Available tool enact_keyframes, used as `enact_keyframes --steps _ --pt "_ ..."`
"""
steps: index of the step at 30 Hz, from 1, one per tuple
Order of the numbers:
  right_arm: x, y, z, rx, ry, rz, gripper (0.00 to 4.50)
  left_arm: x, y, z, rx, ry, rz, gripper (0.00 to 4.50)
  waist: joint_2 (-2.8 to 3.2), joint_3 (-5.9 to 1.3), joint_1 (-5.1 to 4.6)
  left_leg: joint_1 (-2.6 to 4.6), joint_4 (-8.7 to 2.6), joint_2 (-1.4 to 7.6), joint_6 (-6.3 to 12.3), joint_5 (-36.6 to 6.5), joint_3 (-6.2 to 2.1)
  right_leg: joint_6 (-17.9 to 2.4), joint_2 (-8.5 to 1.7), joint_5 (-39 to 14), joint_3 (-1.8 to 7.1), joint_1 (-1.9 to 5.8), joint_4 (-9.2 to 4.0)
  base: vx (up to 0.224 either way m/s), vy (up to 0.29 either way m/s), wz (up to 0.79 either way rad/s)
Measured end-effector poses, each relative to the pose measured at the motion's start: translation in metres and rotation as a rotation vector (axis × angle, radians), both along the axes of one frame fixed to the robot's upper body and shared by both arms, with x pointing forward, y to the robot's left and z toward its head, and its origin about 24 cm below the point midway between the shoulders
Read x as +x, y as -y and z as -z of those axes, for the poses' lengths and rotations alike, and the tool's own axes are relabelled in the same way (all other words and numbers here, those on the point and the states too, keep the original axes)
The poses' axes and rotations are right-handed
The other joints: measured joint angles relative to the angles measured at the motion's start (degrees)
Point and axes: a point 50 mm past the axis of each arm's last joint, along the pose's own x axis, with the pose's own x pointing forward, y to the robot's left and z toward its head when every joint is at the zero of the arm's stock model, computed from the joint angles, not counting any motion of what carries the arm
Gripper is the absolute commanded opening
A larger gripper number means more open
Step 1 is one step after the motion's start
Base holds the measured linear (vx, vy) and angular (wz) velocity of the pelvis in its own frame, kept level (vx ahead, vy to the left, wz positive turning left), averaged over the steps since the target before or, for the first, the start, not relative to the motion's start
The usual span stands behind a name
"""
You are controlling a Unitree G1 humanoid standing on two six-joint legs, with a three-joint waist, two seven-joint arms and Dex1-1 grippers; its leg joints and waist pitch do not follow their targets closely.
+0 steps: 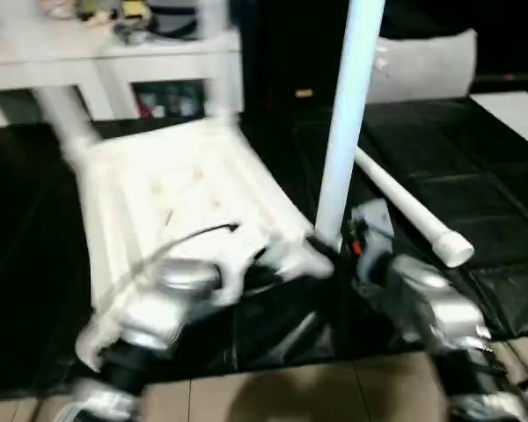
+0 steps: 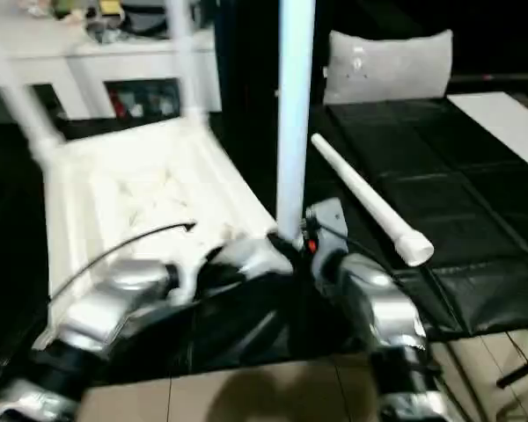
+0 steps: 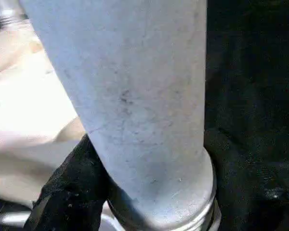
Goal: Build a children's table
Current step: Rotate leg to tighten
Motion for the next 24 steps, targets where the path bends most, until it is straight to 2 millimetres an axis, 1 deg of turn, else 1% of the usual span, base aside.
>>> enact_keyframes --steps 3,4,5,6,7,9,11,12,13,16,17,18,22,24 --pt "0.001 0.000 -0.001 -0.004 0.012 0.011 2.62 0.000 0.003 -0.001 0.002 0.012 -0.007 0.00 0.09 -0.07 0.35 -0.06 -0.27 0.02 0.35 0.14 0.00 0.22 0.03 -0.06 -0.02 -0.13 -0.01 0.000 0.000 0.00" --pt "0.001 0.000 -0.002 -0.003 0.016 0.015 3.18 0.000 0.003 -0.002 0.002 0.013 -0.010 0.00 0.09 -0.06 0.40 -0.08 -0.33 0.02 0.37 0.15 0.00 0.20 0.04 -0.09 -0.02 -0.18 -0.01 0.000 0.000 0.00" --pt "0.001 0.000 -0.002 -0.001 0.018 0.019 3.18 0.000 0.003 -0.002 0.002 0.013 -0.012 0.00 0.08 -0.06 0.42 -0.13 -0.36 0.03 0.38 0.15 0.00 0.19 0.05 -0.10 -0.03 -0.23 -0.01 0.000 0.000 0.00" --pt "0.001 -0.001 -0.002 0.003 0.019 0.020 3.38 0.000 0.004 -0.003 0.005 0.013 -0.018 0.00 0.06 -0.05 0.42 -0.16 -0.35 0.05 0.38 0.15 0.00 0.17 0.06 -0.11 -0.04 -0.26 -0.01 0.000 0.000 0.00" --pt "0.001 -0.001 -0.002 0.005 0.021 0.021 3.38 0.000 0.004 -0.003 0.006 0.013 -0.021 0.00 0.02 -0.02 0.40 -0.21 -0.33 0.05 0.38 0.15 0.00 0.16 0.06 -0.10 -0.04 -0.29 -0.01 0.000 0.000 0.00" --pt "-0.001 -0.001 -0.001 0.008 0.023 0.016 3.69 0.000 0.003 -0.004 0.010 0.017 -0.022 0.00 -0.11 0.06 0.29 -0.27 -0.25 0.05 0.40 0.14 0.01 0.13 0.05 -0.08 -0.03 -0.31 -0.01 0.000 0.000 0.00" --pt "-0.003 0.000 -0.001 0.013 0.022 0.002 3.75 0.000 0.003 -0.005 0.016 0.021 -0.021 0.00 -0.20 0.12 0.21 -0.28 -0.22 0.05 0.41 0.12 0.01 0.13 0.05 -0.07 -0.03 -0.32 -0.01 0.000 0.000 0.00" --pt "-0.004 0.004 -0.001 0.011 0.019 -0.019 3.84 0.000 0.003 -0.005 0.024 0.029 -0.015 0.00 -0.23 0.14 0.21 -0.29 -0.21 0.05 0.42 0.12 0.01 0.13 0.05 -0.07 -0.02 -0.31 -0.02 0.000 0.000 0.00" --pt "-0.005 0.006 -0.001 0.008 0.016 -0.034 4.04 0.000 0.003 -0.005 0.027 0.033 -0.012 0.00 -0.24 0.15 0.22 -0.29 -0.21 0.05 0.42 0.12 0.01 0.12 0.05 -0.06 -0.02 -0.31 -0.02 0.000 0.000 0.00" --pt "-0.008 0.014 -0.001 -0.012 0.013 -0.088 4.14 0.000 0.001 -0.005 0.039 0.044 -0.007 0.00 -0.24 0.15 0.24 -0.30 -0.22 0.07 0.42 0.12 0.00 0.11 0.07 -0.06 -0.04 -0.33 -0.02 0.000 0.000 0.00" --pt "-0.010 0.018 -0.001 -0.017 0.012 -0.111 4.38 0.000 0.000 -0.005 0.042 0.046 -0.007 0.00 -0.24 0.15 0.29 -0.31 -0.22 0.07 0.43 0.12 0.00 0.11 0.07 -0.06 -0.05 -0.32 -0.02 0.000 0.000 0.00" --pt "-0.013 0.025 -0.002 -0.025 0.009 -0.142 4.47 0.000 -0.001 -0.005 0.045 0.048 -0.005 0.00 -0.24 0.16 0.33 -0.32 -0.21 0.07 0.43 0.12 0.00 0.11 0.06 -0.06 -0.05 -0.33 -0.02 0.000 0.000 0.00" --pt "-0.027 0.042 0.001 -0.041 -0.027 -0.240 4.47 0.002 -0.004 -0.006 0.060 0.059 0.007 0.00 -0.30 0.24 0.24 -0.40 -0.18 0.11 0.45 0.12 0.00 0.05 0.10 -0.01 -0.07 -0.39 -0.02 0.000 0.000 0.00" --pt "-0.029 0.054 -0.002 -0.049 -0.031 -0.264 4.47 0.002 -0.009 -0.006 0.076 0.071 0.037 0.00 -0.30 0.26 0.15 -0.45 -0.12 0.13 0.45 0.12 0.00 0.03 0.12 0.02 -0.08 -0.43 -0.02 0.000 0.000 0.00"
